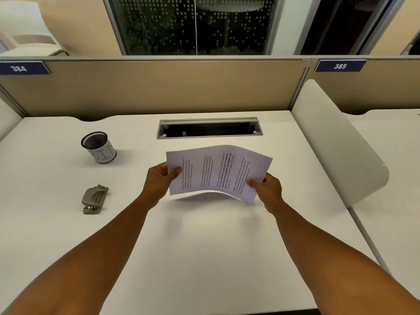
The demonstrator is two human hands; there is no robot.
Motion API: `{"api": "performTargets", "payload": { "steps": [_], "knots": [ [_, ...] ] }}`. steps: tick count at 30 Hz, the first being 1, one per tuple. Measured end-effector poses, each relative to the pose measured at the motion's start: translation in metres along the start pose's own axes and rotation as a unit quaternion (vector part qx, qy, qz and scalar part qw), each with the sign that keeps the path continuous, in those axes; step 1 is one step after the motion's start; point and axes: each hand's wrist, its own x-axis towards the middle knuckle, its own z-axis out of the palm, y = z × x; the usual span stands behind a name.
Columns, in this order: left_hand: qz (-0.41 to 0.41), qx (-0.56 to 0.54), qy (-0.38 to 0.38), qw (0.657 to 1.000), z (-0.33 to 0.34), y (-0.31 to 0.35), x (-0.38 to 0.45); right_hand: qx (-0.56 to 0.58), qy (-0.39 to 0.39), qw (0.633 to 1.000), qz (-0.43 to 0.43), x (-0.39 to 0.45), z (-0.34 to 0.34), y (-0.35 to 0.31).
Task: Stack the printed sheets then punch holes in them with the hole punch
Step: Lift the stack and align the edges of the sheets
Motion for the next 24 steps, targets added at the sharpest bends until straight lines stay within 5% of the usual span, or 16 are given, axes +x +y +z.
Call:
{"api": "performTargets", "payload": {
  "steps": [10,24],
  "knots": [
    [-0.019,0.013,-0.004,1.0,-0.003,-0.007,0.0,-0.023,-0.017,0.999,-0.025,-0.002,-0.001,-0.003],
    [0.001,-0.002,0.081,0.997,-0.005,0.015,0.004,0.022,-0.023,0.999,-0.042,0.003,-0.002,-0.013]
  ]
}}
